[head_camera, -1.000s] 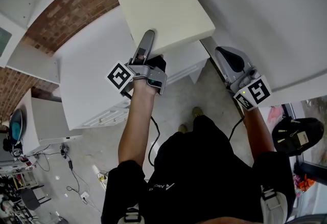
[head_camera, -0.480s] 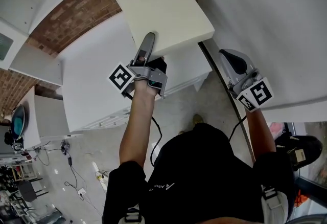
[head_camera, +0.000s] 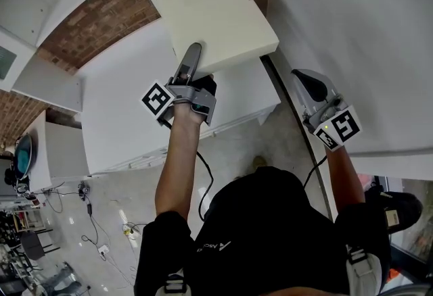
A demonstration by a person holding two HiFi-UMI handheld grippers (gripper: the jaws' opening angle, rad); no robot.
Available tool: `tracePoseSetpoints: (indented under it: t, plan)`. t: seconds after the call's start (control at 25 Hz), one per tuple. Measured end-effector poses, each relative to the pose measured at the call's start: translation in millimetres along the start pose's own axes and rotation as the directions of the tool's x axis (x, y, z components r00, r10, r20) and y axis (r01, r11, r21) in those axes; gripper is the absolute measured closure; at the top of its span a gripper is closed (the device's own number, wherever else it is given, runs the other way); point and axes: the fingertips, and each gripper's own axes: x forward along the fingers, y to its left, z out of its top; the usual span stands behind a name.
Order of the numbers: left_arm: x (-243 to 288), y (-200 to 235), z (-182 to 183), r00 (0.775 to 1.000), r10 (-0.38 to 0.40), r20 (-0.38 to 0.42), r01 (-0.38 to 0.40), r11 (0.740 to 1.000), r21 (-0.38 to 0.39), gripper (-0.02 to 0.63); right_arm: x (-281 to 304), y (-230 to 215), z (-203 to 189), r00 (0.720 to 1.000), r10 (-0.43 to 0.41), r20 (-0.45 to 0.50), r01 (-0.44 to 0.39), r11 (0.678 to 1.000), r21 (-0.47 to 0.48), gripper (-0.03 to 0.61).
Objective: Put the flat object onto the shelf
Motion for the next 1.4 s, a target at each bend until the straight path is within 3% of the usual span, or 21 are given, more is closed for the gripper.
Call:
tracePoseSetpoints:
  t: [0.52,1.4]
  plan:
    - [44.3,40.0,33.8,0.999,0.032,0.023,-0.032,0.999,0.008,0.296,32.0,-35.8,-8.7,0.995,0.096,0.005,-0.096,0.995,-0.004,0.577]
    - [109.2,80.8,117.4,0.999,0.042,0.025,-0.04,0.996,-0.078,0.279,113.1,-34.7,-20.4,0.997,0.071,-0.007,-0.071,0.997,-0.009,0.578]
